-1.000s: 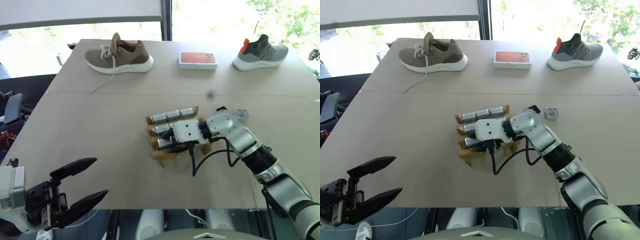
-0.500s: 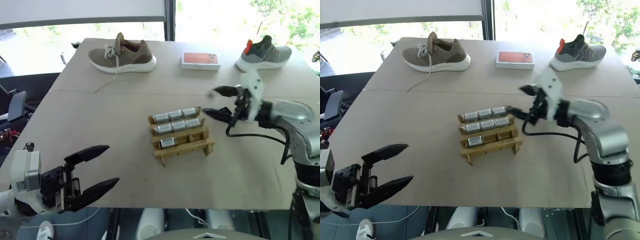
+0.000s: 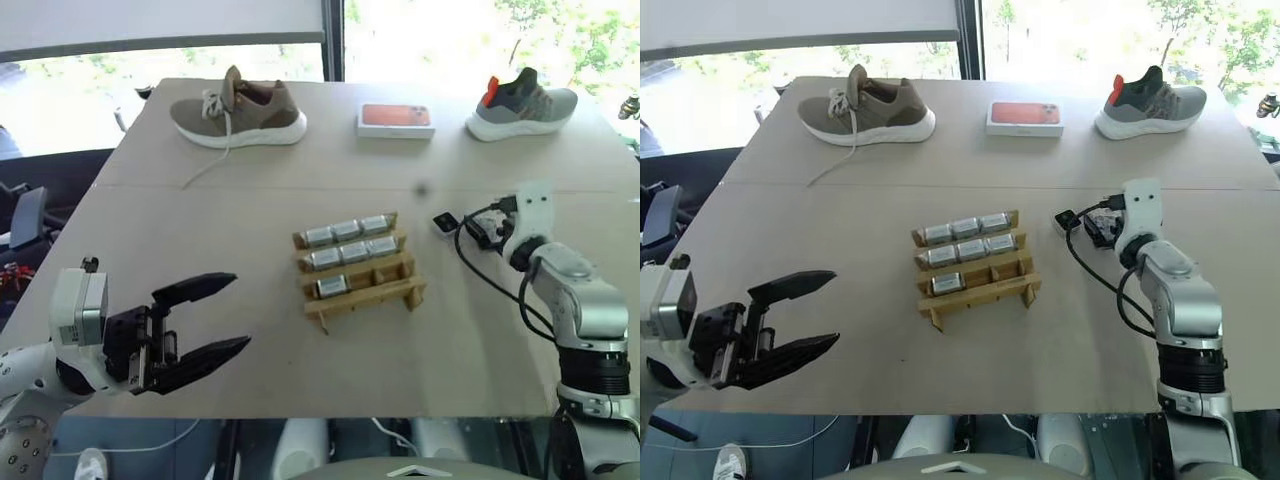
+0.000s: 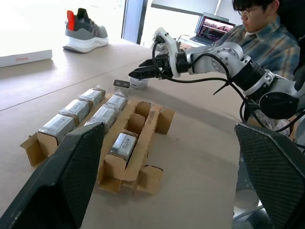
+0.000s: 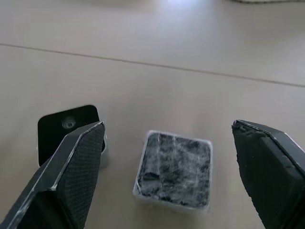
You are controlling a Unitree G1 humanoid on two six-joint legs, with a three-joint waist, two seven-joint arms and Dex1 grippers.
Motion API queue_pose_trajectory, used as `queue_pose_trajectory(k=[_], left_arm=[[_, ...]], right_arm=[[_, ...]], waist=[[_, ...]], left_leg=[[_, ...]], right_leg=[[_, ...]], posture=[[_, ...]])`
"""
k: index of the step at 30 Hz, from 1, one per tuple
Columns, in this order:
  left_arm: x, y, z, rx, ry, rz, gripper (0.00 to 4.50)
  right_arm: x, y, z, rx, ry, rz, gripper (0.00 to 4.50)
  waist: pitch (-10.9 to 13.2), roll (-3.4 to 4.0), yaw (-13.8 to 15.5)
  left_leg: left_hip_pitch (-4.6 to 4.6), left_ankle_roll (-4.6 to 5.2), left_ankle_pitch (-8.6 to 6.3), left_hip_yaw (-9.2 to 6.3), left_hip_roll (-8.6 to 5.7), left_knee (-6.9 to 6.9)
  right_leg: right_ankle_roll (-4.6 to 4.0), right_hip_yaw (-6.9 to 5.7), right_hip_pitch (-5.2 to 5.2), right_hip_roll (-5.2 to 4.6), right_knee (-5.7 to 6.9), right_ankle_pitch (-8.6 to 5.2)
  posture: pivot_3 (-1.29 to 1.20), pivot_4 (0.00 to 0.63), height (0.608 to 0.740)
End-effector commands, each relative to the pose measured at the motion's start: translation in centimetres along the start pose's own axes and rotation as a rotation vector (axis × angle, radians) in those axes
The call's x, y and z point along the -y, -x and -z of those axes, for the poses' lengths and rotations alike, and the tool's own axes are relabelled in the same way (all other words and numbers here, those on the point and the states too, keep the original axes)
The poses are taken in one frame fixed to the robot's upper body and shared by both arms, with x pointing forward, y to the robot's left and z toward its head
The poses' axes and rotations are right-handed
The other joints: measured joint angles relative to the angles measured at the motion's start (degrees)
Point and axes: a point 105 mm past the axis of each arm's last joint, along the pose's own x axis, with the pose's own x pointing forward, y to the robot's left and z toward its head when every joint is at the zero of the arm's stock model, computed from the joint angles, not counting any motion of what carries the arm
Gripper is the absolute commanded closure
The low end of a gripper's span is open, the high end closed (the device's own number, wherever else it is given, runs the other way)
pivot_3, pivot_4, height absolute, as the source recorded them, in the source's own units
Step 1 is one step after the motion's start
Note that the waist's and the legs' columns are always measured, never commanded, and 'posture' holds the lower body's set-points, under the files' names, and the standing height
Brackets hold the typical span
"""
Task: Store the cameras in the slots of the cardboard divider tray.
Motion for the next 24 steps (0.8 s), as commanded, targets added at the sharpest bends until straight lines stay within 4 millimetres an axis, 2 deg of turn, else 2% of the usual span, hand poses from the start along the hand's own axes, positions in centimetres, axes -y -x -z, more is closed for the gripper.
queue_pose_trajectory(k=[1,12,16,17,20,21,24], left_arm=[[0.2,0.0,-0.4,-0.006,-0.018,0.01,0.0],[0.5,0.2,-0.5,-0.006,-0.021,-0.008,0.0],[0.6,0.3,-0.7,-0.014,-0.027,-0.013,0.0],[0.7,0.4,-0.7,-0.015,-0.028,-0.013,0.0],[0.7,0.3,-1.0,-0.011,-0.026,-0.024,0.0],[0.4,0.0,-1.1,-0.012,-0.026,-0.047,0.0],[-0.5,-0.7,-1.4,-0.003,-0.013,-0.122,0.0]], right_arm=[[0.7,0.4,-0.3,0.016,0.02,0.035,0.24],[0.2,-0.4,1.4,-0.027,0.003,0.019,0.24],[0.7,-1.0,2.0,-0.038,0.004,0.046,0.24],[0.7,-1.0,2.0,-0.034,-0.001,0.049,0.78],[1.0,-1.0,2.0,-0.024,0.007,0.06,1.94],[0.9,-0.8,2.1,-0.027,0.031,0.051,2.51],[0.7,-0.3,2.1,-0.014,0.093,0.028,2.53]], waist=[[0.0,0.0,-0.06],[0.0,0.0,-0.14],[-0.01,-0.01,-0.15],[-0.01,-0.01,-0.16],[-0.01,-0.01,0.03],[-0.02,-0.02,0.04],[-0.02,-0.03,0.08]], left_leg=[[0.01,0.0,0.0,0.0,0.0,0.0],[0.03,0.0,0.0,0.02,0.04,0.0],[0.05,0.0,0.0,0.02,0.04,0.0],[0.06,0.0,0.0,0.03,0.04,0.0],[0.04,0.0,0.0,0.01,0.04,0.0],[0.05,0.0,0.0,0.01,0.03,0.0],[0.05,0.0,0.0,-0.02,0.03,0.01]], right_leg=[[0.0,0.01,0.0,0.0,0.0,0.0],[0.0,0.03,0.0,0.04,0.01,0.0],[0.0,0.03,0.0,0.04,0.01,0.0],[0.0,0.04,0.01,0.04,0.02,0.0],[0.0,0.04,0.01,0.03,0.01,0.0],[0.0,0.04,0.01,0.02,0.01,0.0],[0.0,0.14,0.03,0.0,0.01,0.0]], posture=[[0.0,0.15,0.74],[0.0,0.15,0.74],[0.0,0.15,0.74],[0.0,0.15,0.74],[0.0,0.15,0.74],[0.0,0.15,0.74],[0.0,0.15,0.74]])
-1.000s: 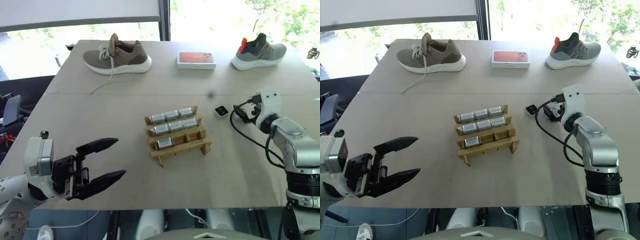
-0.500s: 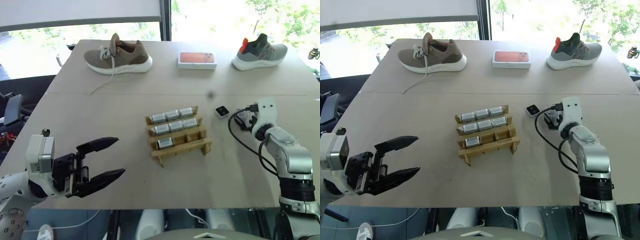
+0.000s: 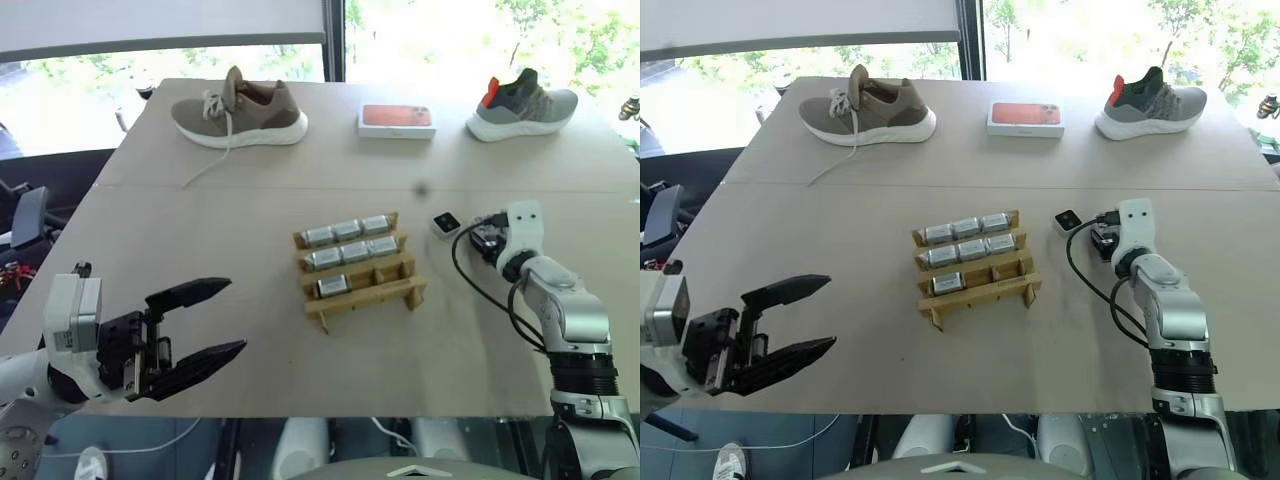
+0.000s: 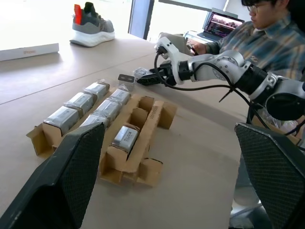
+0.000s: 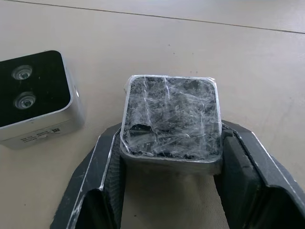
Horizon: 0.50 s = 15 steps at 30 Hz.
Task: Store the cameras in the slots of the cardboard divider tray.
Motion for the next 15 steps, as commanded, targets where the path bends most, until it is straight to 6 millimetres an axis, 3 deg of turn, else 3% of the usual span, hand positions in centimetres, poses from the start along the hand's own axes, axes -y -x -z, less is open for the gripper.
queue_pose_trajectory(k=[1,4,6,8,10,12,15], left_arm=[[-0.5,-1.1,-1.4,0.025,-0.019,-0.073,0.0],[-2.5,-2.6,-2.3,-0.037,0.074,-0.247,0.0],[-2.2,-3.8,-3.0,-0.05,0.232,-0.173,0.0],[-2.0,-4.6,-4.1,-0.04,0.329,-0.102,0.0],[-2.7,-5.9,-5.2,0.043,0.487,-0.074,0.0],[-3.1,-7.7,-4.8,0.076,0.633,-0.008,0.0],[-3.6,-9.7,-4.2,0.068,0.702,0.023,0.0]], right_arm=[[0.3,0.9,-0.6,0.042,0.086,-0.007,2.53],[-1.5,4.6,-4.3,0.257,0.465,-0.224,2.53],[-3.8,7.5,-5.4,0.338,0.628,-0.418,2.53],[-4.9,9.0,-5.8,0.359,0.68,-0.514,2.53],[-7.5,10.8,-6.2,0.41,0.797,-0.663,2.53],[-11.2,12.4,-7.4,0.519,0.888,-0.811,2.53],[-13.8,13.1,-8.9,0.628,0.928,-0.884,2.53]], waist=[[-0.01,-0.01,0.06],[0.06,0.04,0.83],[0.14,0.14,1.26],[0.15,0.11,0.89],[0.16,0.04,-0.22],[0.21,0.1,0.08],[0.23,0.0,0.1]], left_leg=[[0.0,0.0,0.0,-0.01,0.0,0.0],[-0.09,0.0,0.0,-0.14,-0.03,0.0],[-0.12,0.01,0.0,-0.2,-0.08,-0.01],[-0.04,0.01,0.0,-0.17,-0.03,-0.02],[0.12,0.0,0.0,-0.06,0.11,-0.01],[0.2,-0.02,0.01,-0.01,0.1,-0.01],[0.23,-0.12,0.09,-0.09,0.01,0.04]], right_leg=[[0.0,0.05,0.0,0.01,0.0,0.0],[0.0,0.02,0.0,-0.03,-0.03,0.0],[0.03,0.04,-0.01,-0.1,-0.06,0.0],[0.04,0.05,0.02,-0.08,-0.04,-0.01],[0.05,0.12,0.13,0.04,-0.02,-0.02],[0.04,0.15,0.18,0.06,0.02,-0.01],[0.03,0.09,0.22,0.06,0.11,0.0]], posture=[[0.0,0.15,0.74],[0.0,0.15,0.74],[0.0,0.15,0.74],[0.0,0.15,0.74],[0.0,0.15,0.74],[0.0,0.15,0.74],[0.0,0.15,0.74]])
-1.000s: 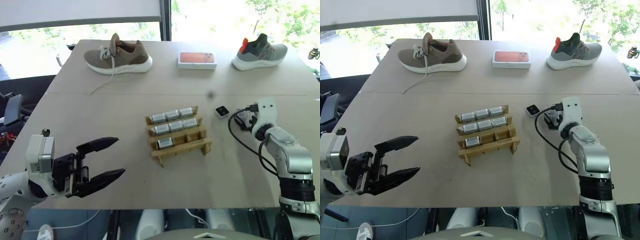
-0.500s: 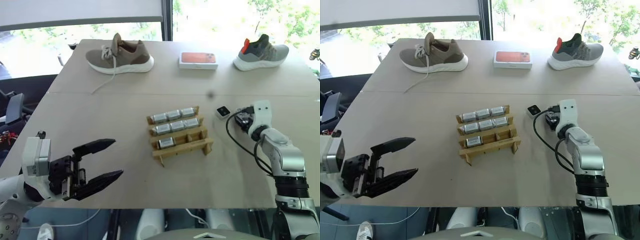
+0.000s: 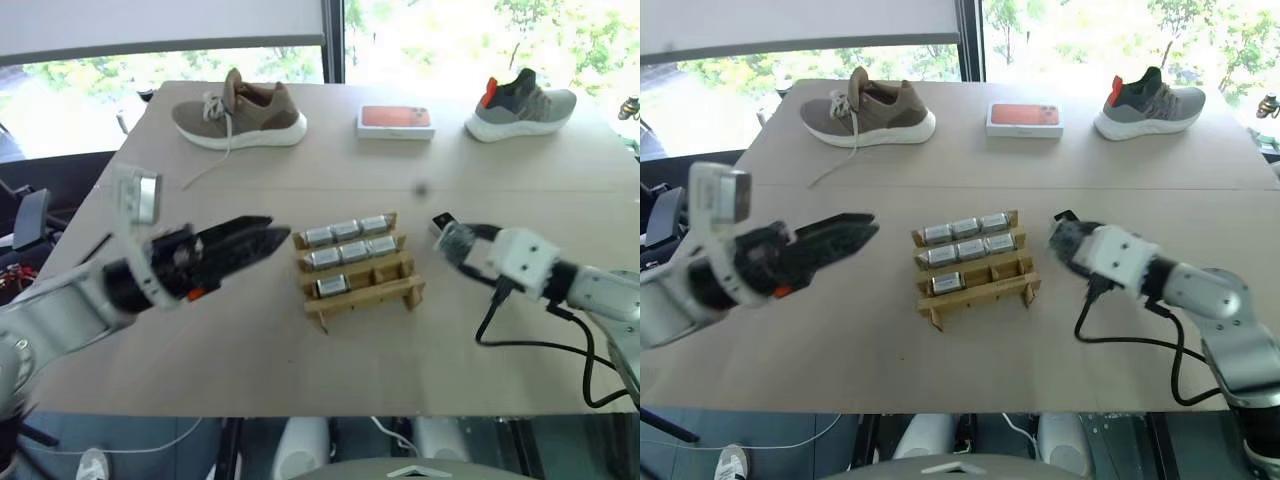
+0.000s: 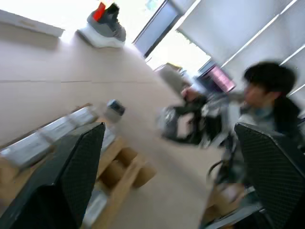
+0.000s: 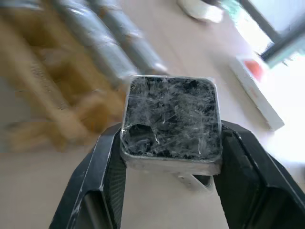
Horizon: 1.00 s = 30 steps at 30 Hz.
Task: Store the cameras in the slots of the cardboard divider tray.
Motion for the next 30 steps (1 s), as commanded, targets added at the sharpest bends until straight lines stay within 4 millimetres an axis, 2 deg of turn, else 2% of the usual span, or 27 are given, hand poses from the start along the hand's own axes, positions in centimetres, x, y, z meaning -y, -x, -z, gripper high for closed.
queue_pose_trajectory(k=[1,3,9,18,21,23,25,27,28,29,30], left_arm=[[-0.9,-2.1,1.2,-0.058,0.111,0.005,0.0],[-1.0,-2.8,1.9,-0.112,0.121,0.008,0.0],[-0.6,-4.1,2.7,-0.159,0.144,0.05,0.0],[0.3,-5.2,3.1,-0.213,0.141,0.12,0.0],[0.4,-5.4,3.4,-0.246,0.13,0.123,0.72],[0.3,-5.3,3.6,-0.266,0.119,0.125,1.61],[0.3,-5.4,3.7,-0.279,0.111,0.13,2.24],[0.3,-5.4,3.6,-0.283,0.107,0.137,3.11],[0.4,-5.4,3.5,-0.281,0.105,0.148,3.52],[0.5,-5.4,3.4,-0.279,0.107,0.161,3.72],[0.6,-5.4,3.3,-0.279,0.101,0.169,3.72]], right_arm=[[-0.3,-1.3,-4.6,0.156,0.154,-0.06,2.53],[-0.4,-1.9,-5.3,0.182,0.186,-0.078,2.53],[-0.4,-2.9,-7.1,0.242,0.195,-0.092,2.53],[-0.5,-3.8,-7.4,0.248,0.207,-0.1,2.53],[-0.1,-3.7,-7.6,0.243,0.213,-0.088,2.53],[0.1,-3.7,-7.7,0.244,0.215,-0.083,2.53],[0.2,-3.7,-8.0,0.25,0.21,-0.075,2.53],[0.2,-3.8,-8.0,0.249,0.199,-0.079,2.53],[0.0,-3.7,-8.0,0.249,0.187,-0.092,2.03],[0.0,-3.7,-7.9,0.249,0.176,-0.096,1.43],[-0.1,-3.6,-7.8,0.248,0.159,-0.098,1.1]], waist=[[-0.01,-0.07,0.07],[-0.01,-0.41,0.26],[0.02,-0.45,1.05],[0.01,-0.45,1.21],[0.01,-0.45,1.21],[0.01,-0.45,1.21],[0.01,-0.45,1.21],[0.01,-0.45,1.21],[0.01,-0.45,1.22],[0.01,-0.45,1.21],[0.01,-0.45,1.21]], left_leg=[[0.02,-0.02,0.01,0.01,-0.06,0.01],[-0.05,-0.04,0.02,-0.09,-0.24,0.0],[-0.23,-0.05,0.02,-0.18,-0.31,-0.01],[-0.14,-0.17,0.1,-0.31,-0.33,0.05],[-0.15,-0.18,0.1,-0.31,-0.33,0.04],[-0.15,-0.18,0.1,-0.31,-0.33,0.04],[-0.15,-0.18,0.1,-0.3,-0.34,0.05],[-0.15,-0.18,0.11,-0.32,-0.34,0.05],[-0.14,-0.18,0.11,-0.32,-0.34,0.05],[-0.15,-0.18,0.11,-0.32,-0.34,0.05],[-0.14,-0.18,0.11,-0.3,-0.34,0.04]], right_leg=[[-0.01,0.02,0.01,0.01,0.02,0.0],[-0.03,-0.05,0.0,-0.01,-0.02,0.01],[-0.01,-0.21,-0.03,-0.13,-0.18,0.01],[-0.01,-0.29,0.05,-0.11,-0.04,0.01],[-0.02,-0.31,0.05,-0.11,-0.05,0.01],[-0.02,-0.31,0.05,-0.11,-0.06,0.01],[-0.01,-0.32,0.05,-0.11,-0.06,0.01],[-0.01,-0.34,0.05,-0.1,-0.05,0.01],[-0.01,-0.34,0.05,-0.11,-0.05,0.01],[-0.01,-0.36,0.05,-0.1,-0.05,0.01],[-0.01,-0.36,0.05,-0.11,-0.05,0.01]], posture=[[0.0,0.15,0.74],[0.0,0.15,0.74],[0.0,0.15,0.74],[0.0,0.15,0.74],[0.0,0.15,0.74],[0.0,0.15,0.74],[0.0,0.15,0.74],[0.0,0.15,0.74],[0.0,0.15,0.74],[0.0,0.15,0.74],[0.0,0.15,0.74]])
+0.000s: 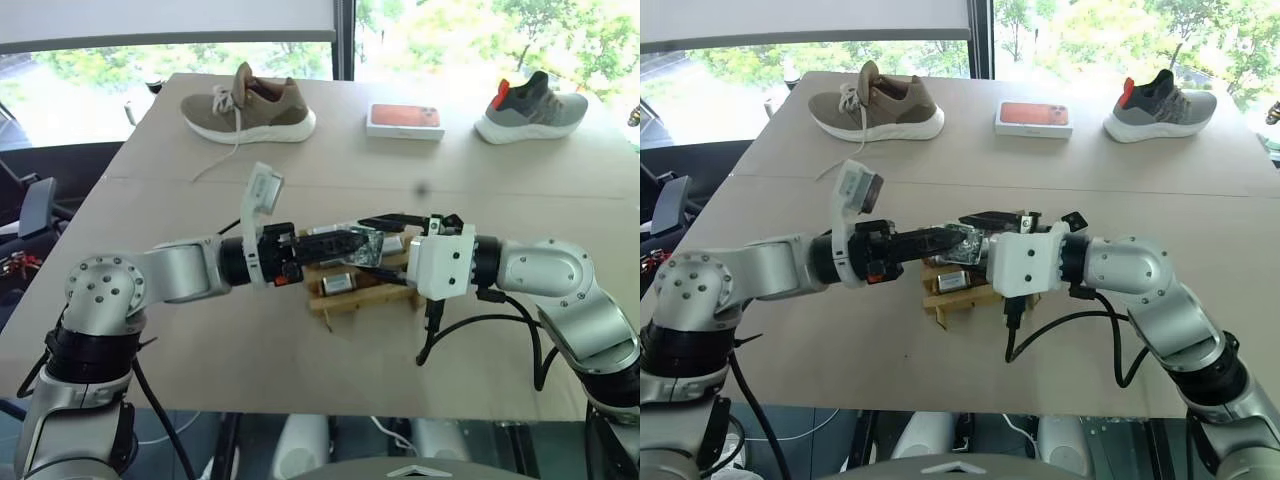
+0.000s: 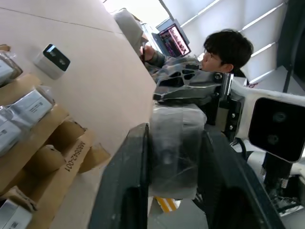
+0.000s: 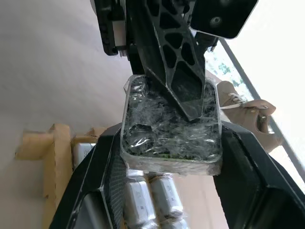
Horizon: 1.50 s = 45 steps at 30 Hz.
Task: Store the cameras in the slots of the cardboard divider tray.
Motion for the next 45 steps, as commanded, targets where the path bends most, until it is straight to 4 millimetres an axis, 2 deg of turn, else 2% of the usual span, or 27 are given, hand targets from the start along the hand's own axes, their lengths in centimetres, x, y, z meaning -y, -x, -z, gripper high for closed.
queue_pose_trajectory(k=[1,2,6,8,10,12,15,20,23,27,38,45], left_arm=[[0.7,0.0,-0.6,0.004,-0.04,0.045,3.72],[0.7,0.0,-0.8,0.006,-0.059,0.048,3.72],[-0.1,-0.4,-1.3,-0.009,-0.185,0.0,3.72],[-0.5,-0.8,-1.3,-0.049,-0.245,-0.019,3.72],[-1.5,-1.4,-1.3,-0.099,-0.29,-0.051,3.72],[-2.3,-2.0,-1.0,-0.167,-0.344,-0.058,3.72],[-3.3,-2.7,-0.6,-0.27,-0.412,-0.056,3.72],[-4.9,-3.1,-0.5,-0.416,-0.488,-0.044,3.72],[-6.5,-2.5,-0.2,-0.508,-0.541,-0.07,3.72],[-7.6,-2.0,0.0,-0.598,-0.617,-0.073,3.72],[-7.6,-2.9,-0.1,-0.718,-0.717,-0.064,3.72],[-7.7,-3.4,-0.4,-0.796,-0.748,-0.118,3.72]], right_arm=[[0.4,0.6,-1.3,0.036,0.014,0.023,0.6],[0.3,0.8,-1.1,0.028,0.002,0.029,0.07],[0.5,3.3,1.2,-0.039,-0.223,0.153,0.07],[0.4,5.6,2.9,-0.108,-0.276,0.221,0.07],[-0.5,8.0,4.0,-0.149,-0.293,0.227,0.07],[-1.9,9.9,4.4,-0.15,-0.414,0.161,0.07],[-2.0,11.4,4.3,-0.14,-0.434,0.152,0.07],[-1.7,11.8,3.4,-0.113,-0.413,0.12,0.07],[-1.7,11.6,2.6,-0.079,-0.404,0.108,0.07],[-1.6,11.2,1.9,-0.04,-0.392,0.098,0.07],[-1.1,11.3,2.0,-0.03,-0.376,0.066,0.07],[0.4,12.0,2.9,0.002,-0.377,0.049,0.07]], waist=[[0.0,0.0,-0.01],[0.0,0.0,0.03],[-0.01,-0.02,0.35],[0.0,-0.03,0.51],[0.0,-0.02,0.66],[0.0,-0.02,0.99],[0.01,0.0,0.5],[0.02,0.01,-0.02],[0.02,0.01,0.08],[0.04,-0.03,0.14],[0.04,-0.03,0.08],[0.04,-0.03,0.02]], left_leg=[[0.0,0.0,0.0,-0.01,0.0,0.0],[-0.01,0.0,0.0,-0.01,0.0,0.0],[-0.07,0.0,0.0,-0.07,-0.04,0.01],[-0.09,0.0,0.0,-0.05,-0.06,0.01],[-0.08,0.0,0.0,0.0,-0.09,0.01],[-0.07,0.0,0.0,0.05,-0.1,-0.01],[0.02,0.0,0.0,0.06,-0.04,-0.03],[0.08,0.0,0.0,0.08,0.03,-0.04],[0.02,0.01,0.0,0.06,0.02,-0.03],[-0.09,0.02,-0.01,0.04,0.0,-0.02],[-0.04,0.04,-0.01,0.03,0.02,0.05],[0.01,0.05,-0.01,0.03,0.04,0.09]], right_leg=[[0.0,0.0,0.0,0.0,0.0,0.0],[0.0,-0.02,0.0,0.0,-0.01,0.0],[0.0,-0.17,0.02,-0.02,-0.05,0.0],[0.0,-0.23,0.02,-0.02,-0.06,0.0],[0.01,-0.22,0.02,-0.02,-0.06,0.0],[0.02,-0.27,0.05,-0.01,-0.09,-0.01],[0.02,-0.17,0.04,0.06,-0.06,-0.01],[0.02,-0.11,0.03,0.13,0.0,-0.02],[0.02,-0.13,0.02,0.12,-0.02,-0.01],[0.02,-0.15,-0.03,0.1,-0.07,-0.01],[0.02,-0.12,-0.03,0.1,0.04,-0.01],[0.02,-0.1,-0.02,0.12,0.13,-0.01]], posture=[[0.0,0.15,0.74],[0.0,0.15,0.74],[0.0,0.15,0.74],[0.0,0.15,0.74],[0.0,0.15,0.74],[0.0,0.15,0.74],[0.0,0.15,0.74],[0.0,0.15,0.74],[0.0,0.15,0.74],[0.0,0.15,0.74],[0.0,0.15,0.74],[0.0,0.15,0.74]])
